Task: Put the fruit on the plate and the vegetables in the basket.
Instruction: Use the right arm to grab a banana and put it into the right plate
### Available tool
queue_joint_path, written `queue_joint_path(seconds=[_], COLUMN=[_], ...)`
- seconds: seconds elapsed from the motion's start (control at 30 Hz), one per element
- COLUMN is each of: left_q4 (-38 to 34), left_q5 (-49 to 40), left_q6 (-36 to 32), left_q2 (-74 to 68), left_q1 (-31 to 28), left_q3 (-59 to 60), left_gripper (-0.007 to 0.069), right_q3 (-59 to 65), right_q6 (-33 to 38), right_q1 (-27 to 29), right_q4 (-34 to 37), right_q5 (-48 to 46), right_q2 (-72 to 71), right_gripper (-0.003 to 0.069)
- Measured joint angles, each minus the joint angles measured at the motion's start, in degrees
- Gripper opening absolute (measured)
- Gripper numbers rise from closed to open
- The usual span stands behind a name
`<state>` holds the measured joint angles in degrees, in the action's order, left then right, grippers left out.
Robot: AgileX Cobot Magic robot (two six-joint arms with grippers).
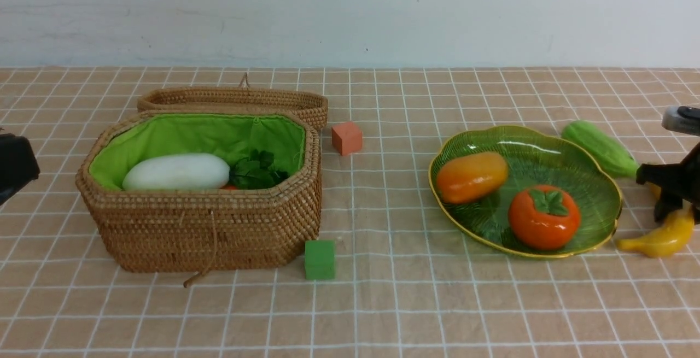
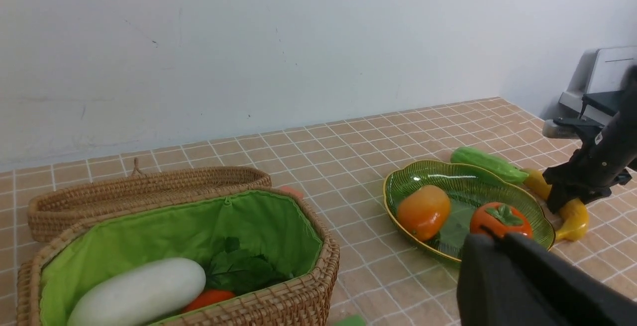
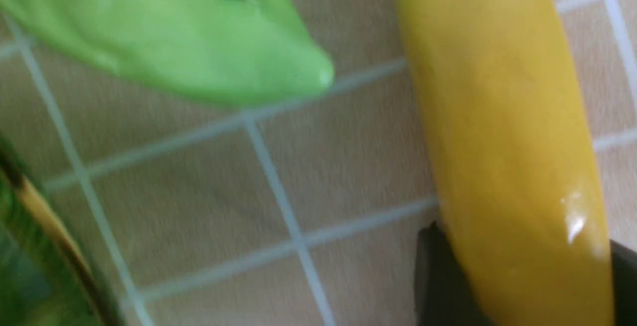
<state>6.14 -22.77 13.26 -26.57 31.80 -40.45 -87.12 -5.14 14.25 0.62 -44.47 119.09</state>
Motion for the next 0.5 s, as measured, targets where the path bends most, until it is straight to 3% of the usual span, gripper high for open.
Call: queue_joint_path(seconds=[0.17, 0.27, 0.3, 0.4, 0.5], left_q4=[0.0, 0.0, 0.0, 0.0, 0.0], left_q5=[-0.1, -0.2, -0.3, -0.4, -0.4], left_q6=[0.0, 0.0, 0.0, -0.1, -0.1], left_q2=[-0.2, -0.6, -0.7, -0.7, -0.7], left_q1=[0.0, 0.0, 0.0, 0.0, 0.0], left_q3=[0.0, 0.0, 0.0, 0.0, 0.0], left_gripper=[0.0017, 0.0017, 0.0017, 0.0017, 0.0017], right_q3=[-5.1, -7.8, -9.2, -9.8, -9.8], right_q6=[-0.1, 7.1, 16.1, 32.8, 42.1], right_q1=[-0.3, -1.9, -3.8, -8.2, -10.9], right_q4=[-1.3, 1.0, 3.6, 10.2, 13.8], right_q5=[-11.6, -10.9, -9.3, -6.2, -4.6], right_q2=[-6.6, -9.9, -11.2, -10.3, -7.5], right_gripper=[0.0311, 0.0311, 0.0311, 0.0311, 0.0311])
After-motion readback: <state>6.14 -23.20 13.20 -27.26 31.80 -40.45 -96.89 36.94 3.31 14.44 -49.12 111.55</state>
